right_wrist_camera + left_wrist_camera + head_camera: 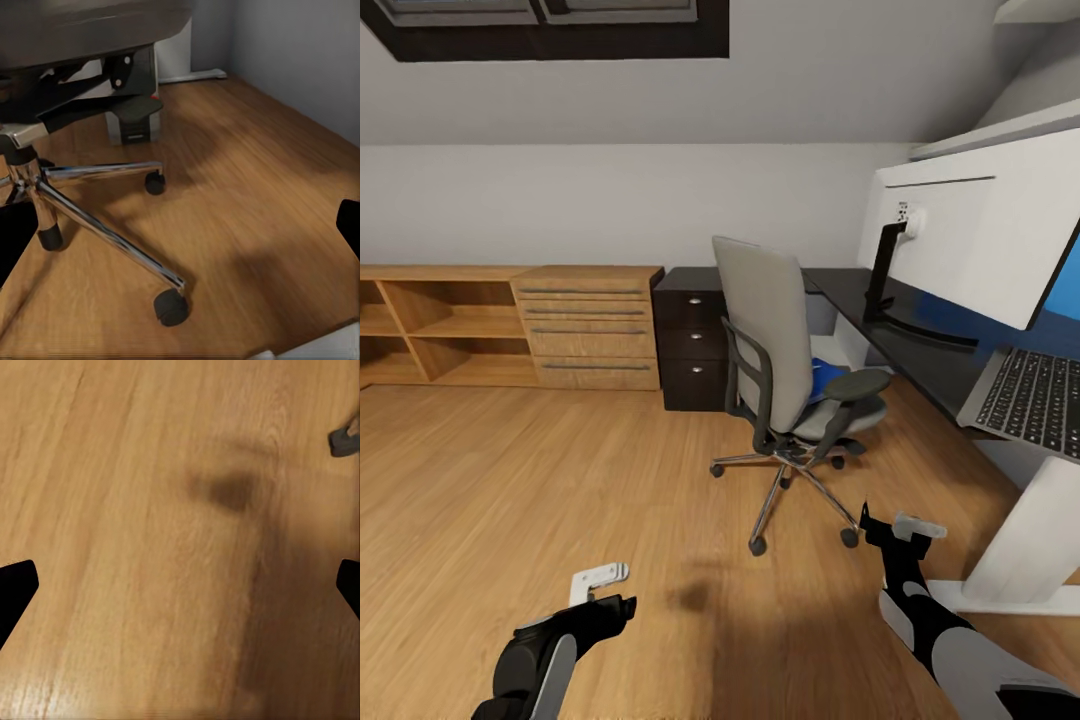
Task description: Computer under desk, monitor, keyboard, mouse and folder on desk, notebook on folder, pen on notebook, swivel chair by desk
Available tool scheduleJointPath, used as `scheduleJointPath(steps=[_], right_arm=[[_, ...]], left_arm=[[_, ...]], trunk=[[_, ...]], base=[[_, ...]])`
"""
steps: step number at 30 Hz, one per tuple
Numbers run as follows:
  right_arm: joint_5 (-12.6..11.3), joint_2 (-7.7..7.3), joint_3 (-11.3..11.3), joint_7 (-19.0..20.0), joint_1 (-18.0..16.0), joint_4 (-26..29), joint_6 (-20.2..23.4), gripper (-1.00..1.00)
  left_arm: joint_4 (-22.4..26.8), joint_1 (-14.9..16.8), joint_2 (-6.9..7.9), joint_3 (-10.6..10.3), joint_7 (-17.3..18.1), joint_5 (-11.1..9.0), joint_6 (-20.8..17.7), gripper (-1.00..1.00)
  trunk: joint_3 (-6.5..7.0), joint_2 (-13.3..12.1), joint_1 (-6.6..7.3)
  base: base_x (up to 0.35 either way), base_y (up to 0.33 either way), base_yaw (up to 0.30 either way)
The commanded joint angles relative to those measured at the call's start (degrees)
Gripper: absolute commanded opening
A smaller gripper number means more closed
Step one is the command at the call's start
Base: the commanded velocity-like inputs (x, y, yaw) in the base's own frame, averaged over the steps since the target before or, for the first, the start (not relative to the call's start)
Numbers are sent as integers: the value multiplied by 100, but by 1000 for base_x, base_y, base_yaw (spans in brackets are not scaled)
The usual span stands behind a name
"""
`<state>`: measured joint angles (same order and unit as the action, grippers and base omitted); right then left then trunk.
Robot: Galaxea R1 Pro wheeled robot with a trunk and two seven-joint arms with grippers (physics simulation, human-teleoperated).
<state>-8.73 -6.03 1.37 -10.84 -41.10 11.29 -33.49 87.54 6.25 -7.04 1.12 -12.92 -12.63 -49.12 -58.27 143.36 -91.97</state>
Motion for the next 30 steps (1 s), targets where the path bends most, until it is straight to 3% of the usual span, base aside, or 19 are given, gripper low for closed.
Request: scheduleJointPath(steps=[1, 22, 30], right_arm=[[-22, 2, 9, 17, -4, 0, -20, 100], [5, 4, 11, 24, -5, 59, -32, 100], [14, -31, 10, 25, -11, 640, -49, 100]], left_arm=[[0, 27, -12, 7, -41, -74, -56, 100], [-70, 69, -15, 3, -35, -105, -96, 100], [-81, 69, -17, 3, -35, -101, -90, 100]], trunk=[[-28, 4, -1], [-494, 32, -55], [-494, 32, -55]], base=[[0, 0, 0], [0, 0, 0], [0, 0, 0]])
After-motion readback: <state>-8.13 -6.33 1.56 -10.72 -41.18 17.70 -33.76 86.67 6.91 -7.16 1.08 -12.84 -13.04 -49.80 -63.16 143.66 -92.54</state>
